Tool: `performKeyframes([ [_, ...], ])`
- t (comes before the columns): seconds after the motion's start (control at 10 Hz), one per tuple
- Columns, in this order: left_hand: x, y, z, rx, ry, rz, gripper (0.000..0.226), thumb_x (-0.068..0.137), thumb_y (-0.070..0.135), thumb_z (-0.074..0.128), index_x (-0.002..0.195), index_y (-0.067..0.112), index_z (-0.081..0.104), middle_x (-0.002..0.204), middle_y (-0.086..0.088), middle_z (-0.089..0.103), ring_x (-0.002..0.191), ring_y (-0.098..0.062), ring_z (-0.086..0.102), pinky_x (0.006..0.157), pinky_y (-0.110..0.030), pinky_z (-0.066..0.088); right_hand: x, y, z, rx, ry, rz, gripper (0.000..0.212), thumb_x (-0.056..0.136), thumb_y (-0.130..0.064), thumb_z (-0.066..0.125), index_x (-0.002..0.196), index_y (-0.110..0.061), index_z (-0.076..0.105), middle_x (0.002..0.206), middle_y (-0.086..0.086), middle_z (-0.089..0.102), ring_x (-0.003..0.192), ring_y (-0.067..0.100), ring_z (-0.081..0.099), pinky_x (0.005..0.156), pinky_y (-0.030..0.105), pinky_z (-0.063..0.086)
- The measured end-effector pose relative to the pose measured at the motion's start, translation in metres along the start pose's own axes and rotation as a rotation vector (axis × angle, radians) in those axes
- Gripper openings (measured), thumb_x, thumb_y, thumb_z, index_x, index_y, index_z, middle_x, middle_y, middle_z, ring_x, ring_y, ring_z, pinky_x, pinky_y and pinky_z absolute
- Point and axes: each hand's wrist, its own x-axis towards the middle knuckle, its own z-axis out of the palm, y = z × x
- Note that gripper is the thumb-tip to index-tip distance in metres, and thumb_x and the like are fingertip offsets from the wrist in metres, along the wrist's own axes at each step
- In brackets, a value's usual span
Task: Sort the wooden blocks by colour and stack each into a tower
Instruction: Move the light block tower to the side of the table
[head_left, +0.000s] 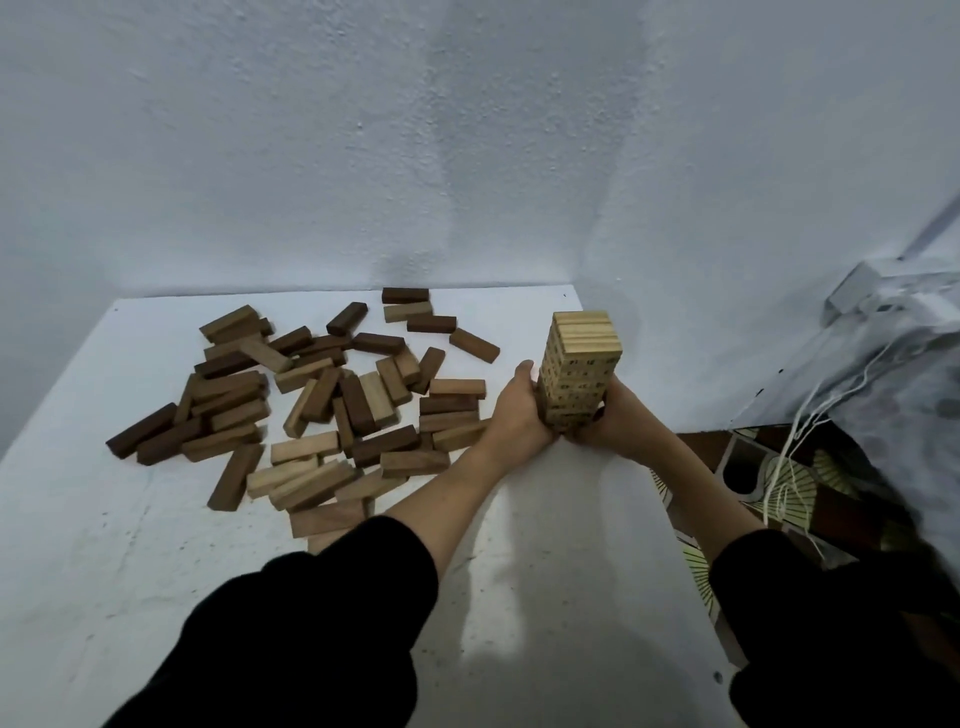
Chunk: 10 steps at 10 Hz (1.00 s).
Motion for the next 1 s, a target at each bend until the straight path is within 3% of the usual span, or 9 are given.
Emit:
performKeyframes([
  [0.1,0.021,-0.022,0.001,0.330,-0.030,0.102,0.072,0.078,-0.005,0.069,0.139,-0.001,0.031,0.112,-0.004,0.047,0.100,-0.017,0.048,0.098,-0.036,0.045,0.008,-0.001,-0.001,-0.005,0.007,0.001,0.071,0.067,0.007,0.073,0.130,-0.014,0.046,0.107,-0.012,0.059,0.097,0.001,0.057,0.069,0.012,0.048],
  [0.2,0.020,-0.014,0.001,0.213,0.001,0.061,0.080,0.076,-0.005,0.070,0.143,-0.003,0.025,0.134,-0.021,0.047,0.121,-0.034,0.048,0.104,-0.042,0.039,0.013,-0.001,-0.001,-0.013,0.008,0.007,0.070,0.066,0.005,0.073,0.129,-0.011,0.046,0.107,-0.011,0.060,0.093,-0.001,0.058,0.068,0.013,0.048],
  [0.3,0.022,-0.012,0.001,0.217,0.004,0.031,0.082,0.076,-0.003,0.071,0.143,-0.003,0.023,0.139,-0.027,0.040,0.127,-0.039,0.043,0.106,-0.043,0.037,0.012,-0.004,0.001,-0.013,0.016,0.013,0.075,0.060,-0.009,0.073,0.130,-0.013,0.045,0.107,-0.010,0.059,0.092,0.001,0.058,0.067,0.014,0.048],
  [0.5,0.017,-0.008,0.001,0.411,-0.056,-0.065,0.103,0.076,-0.001,0.071,0.149,0.003,-0.002,0.142,-0.019,0.022,0.132,-0.033,0.031,0.103,-0.033,0.034,0.004,0.000,0.000,-0.061,0.077,0.049,0.092,0.064,0.012,0.073,0.137,-0.020,0.028,0.121,0.004,0.042,0.085,0.013,0.053,0.064,0.022,0.050],
  [0.6,0.008,-0.003,0.000,0.438,-0.045,-0.094,0.102,0.078,-0.004,0.068,0.149,0.003,-0.005,0.144,-0.019,0.018,0.135,-0.033,0.027,0.106,-0.033,0.031,-0.003,0.002,0.007,-0.112,0.162,0.162,0.108,0.063,0.008,0.078,0.147,-0.016,0.014,0.122,0.003,0.031,0.087,0.013,0.046,0.069,0.021,0.044],
  [0.7,-0.010,-0.003,-0.005,0.395,0.014,-0.076,0.093,0.079,-0.007,0.065,0.149,0.001,0.003,0.146,-0.018,0.018,0.136,-0.032,0.024,0.108,-0.030,0.027,-0.022,-0.004,0.024,-0.046,0.341,0.273,0.097,0.068,0.006,0.076,0.142,-0.010,0.015,0.119,0.010,0.033,0.101,0.023,0.044,0.082,0.031,0.044],
  [0.8,-0.037,-0.005,-0.019,0.322,0.076,0.050,0.076,0.080,-0.005,0.064,0.143,0.001,0.022,0.136,-0.015,0.033,0.127,-0.027,0.034,0.105,-0.028,0.031,-0.049,-0.016,0.051,-0.016,0.451,0.293,0.067,0.074,0.006,0.069,0.121,-0.011,0.025,0.112,0.009,0.034,0.101,0.023,0.044,0.087,0.033,0.045],
  [0.9,-0.068,-0.017,-0.039,0.232,0.171,0.174,0.053,0.083,-0.004,0.059,0.132,0.002,0.040,0.111,-0.005,0.043,0.114,-0.024,0.044,0.099,-0.029,0.037,-0.076,-0.029,0.089,-0.030,0.438,0.262,0.049,0.077,0.007,0.063,0.105,-0.014,0.028,0.101,0.007,0.038,0.090,0.020,0.043,0.077,0.028,0.044],
  [1.0,-0.097,-0.038,-0.067,0.240,0.343,0.275,0.035,0.085,-0.002,0.055,0.118,0.007,0.053,0.101,0.002,0.046,0.102,-0.015,0.044,0.091,-0.034,0.043,-0.089,-0.043,0.132,-0.105,0.366,0.149,0.036,0.077,0.008,0.058,0.095,-0.013,0.036,0.092,0.007,0.043,0.082,0.021,0.045,0.067,0.022,0.042],
])
